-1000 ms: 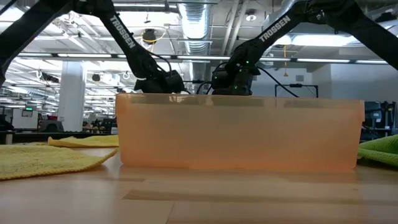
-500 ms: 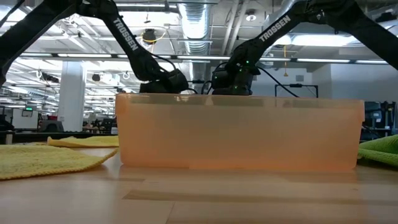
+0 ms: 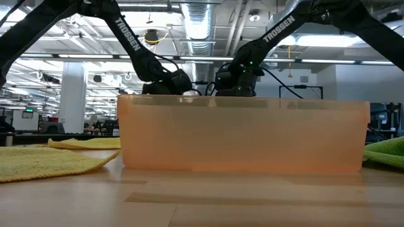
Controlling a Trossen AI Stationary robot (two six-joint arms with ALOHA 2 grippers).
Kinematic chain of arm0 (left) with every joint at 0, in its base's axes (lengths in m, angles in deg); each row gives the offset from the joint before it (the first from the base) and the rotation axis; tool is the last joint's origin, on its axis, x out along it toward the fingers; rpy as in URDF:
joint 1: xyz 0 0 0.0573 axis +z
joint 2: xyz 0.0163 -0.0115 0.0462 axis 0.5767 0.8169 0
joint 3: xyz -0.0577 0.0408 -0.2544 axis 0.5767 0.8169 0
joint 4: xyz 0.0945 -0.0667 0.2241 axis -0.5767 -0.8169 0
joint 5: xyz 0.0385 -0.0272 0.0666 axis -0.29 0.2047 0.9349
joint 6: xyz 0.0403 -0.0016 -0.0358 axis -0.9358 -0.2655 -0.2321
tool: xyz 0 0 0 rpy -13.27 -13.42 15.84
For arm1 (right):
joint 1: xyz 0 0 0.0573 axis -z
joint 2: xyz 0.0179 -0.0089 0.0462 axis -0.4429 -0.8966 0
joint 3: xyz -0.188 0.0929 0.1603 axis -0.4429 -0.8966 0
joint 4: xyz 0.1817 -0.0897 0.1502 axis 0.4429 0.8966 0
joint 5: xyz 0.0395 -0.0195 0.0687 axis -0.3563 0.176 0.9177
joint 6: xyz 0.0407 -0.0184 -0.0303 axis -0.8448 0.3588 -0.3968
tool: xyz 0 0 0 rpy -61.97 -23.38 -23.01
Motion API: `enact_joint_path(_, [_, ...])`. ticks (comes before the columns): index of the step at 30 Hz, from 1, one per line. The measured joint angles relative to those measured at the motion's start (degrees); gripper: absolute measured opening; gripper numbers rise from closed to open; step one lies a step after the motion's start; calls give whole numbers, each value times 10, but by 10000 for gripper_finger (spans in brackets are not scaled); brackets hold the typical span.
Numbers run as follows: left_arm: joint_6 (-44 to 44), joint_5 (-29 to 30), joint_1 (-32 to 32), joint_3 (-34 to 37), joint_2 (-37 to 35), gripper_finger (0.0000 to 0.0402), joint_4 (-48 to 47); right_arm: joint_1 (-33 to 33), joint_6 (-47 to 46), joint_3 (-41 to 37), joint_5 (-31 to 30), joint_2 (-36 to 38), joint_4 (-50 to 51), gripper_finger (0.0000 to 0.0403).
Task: Fold microfiber towels
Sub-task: Put the blue towel into the bin
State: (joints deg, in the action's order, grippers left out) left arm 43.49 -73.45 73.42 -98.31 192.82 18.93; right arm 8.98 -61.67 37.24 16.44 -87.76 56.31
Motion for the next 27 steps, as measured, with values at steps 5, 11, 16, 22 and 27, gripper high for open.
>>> enact_joint_path(5, [-14,-20,-4,-17,0,2,-2,0,6,0,1,14,4,3])
enact_joint_path(11, [-25,-47,-18,-58,-1,1,-12,0,1,0,0,50,12,2])
enact_joint_path(16, [-70,-42,-35,-100,-17,1,-83,-8,0,0,-1,77,28,2])
enact_joint_path(22, [-111,-4,-50,-115,-79,0,-173,-33,-6,0,-1,109,41,2])
enact_joint_path(27, [-135,13,-75,-116,-136,0,-261,-58,-32,0,1,148,57,3])
